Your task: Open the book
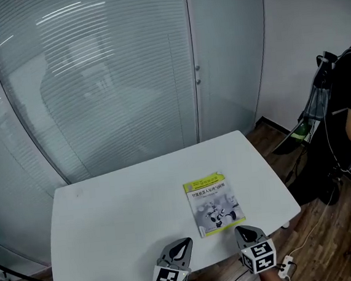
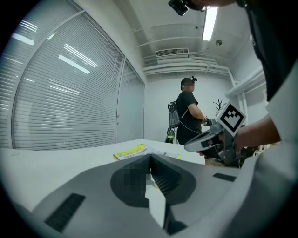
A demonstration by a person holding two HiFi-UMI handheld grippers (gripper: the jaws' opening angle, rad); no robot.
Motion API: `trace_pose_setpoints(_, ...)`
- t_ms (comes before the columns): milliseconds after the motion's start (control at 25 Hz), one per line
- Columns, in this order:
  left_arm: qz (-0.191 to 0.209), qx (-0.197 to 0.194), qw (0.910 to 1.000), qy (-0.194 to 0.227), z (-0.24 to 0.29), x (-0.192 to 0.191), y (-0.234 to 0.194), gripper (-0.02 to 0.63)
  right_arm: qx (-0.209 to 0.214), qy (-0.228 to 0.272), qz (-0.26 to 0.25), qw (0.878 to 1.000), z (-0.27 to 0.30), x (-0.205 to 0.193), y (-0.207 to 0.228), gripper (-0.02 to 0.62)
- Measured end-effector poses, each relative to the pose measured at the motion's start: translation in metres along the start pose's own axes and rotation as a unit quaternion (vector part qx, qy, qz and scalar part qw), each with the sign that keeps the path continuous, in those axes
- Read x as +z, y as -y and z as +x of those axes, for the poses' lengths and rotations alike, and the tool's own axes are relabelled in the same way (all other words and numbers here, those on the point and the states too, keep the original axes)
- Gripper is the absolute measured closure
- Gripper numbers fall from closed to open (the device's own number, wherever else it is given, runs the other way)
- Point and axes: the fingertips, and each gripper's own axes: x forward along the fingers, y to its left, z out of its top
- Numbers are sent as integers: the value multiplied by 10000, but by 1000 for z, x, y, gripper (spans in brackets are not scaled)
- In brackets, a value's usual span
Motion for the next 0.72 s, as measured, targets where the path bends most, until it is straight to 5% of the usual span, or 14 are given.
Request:
trace_pose_setpoints(240, -118, 26, 9999, 15, 6, -7, -13, 595, -167, 4, 110, 9998, 12, 2, 16, 584)
trace_pose_setpoints(400, -239, 83, 9996, 114, 4, -8, -4, 595, 26, -367, 581, 9976, 25, -14, 31, 468)
trace_pose_setpoints(720, -283, 442, 9986, 56, 5, -14, 9, 595, 101, -936, 842, 9920, 47, -25, 76, 419)
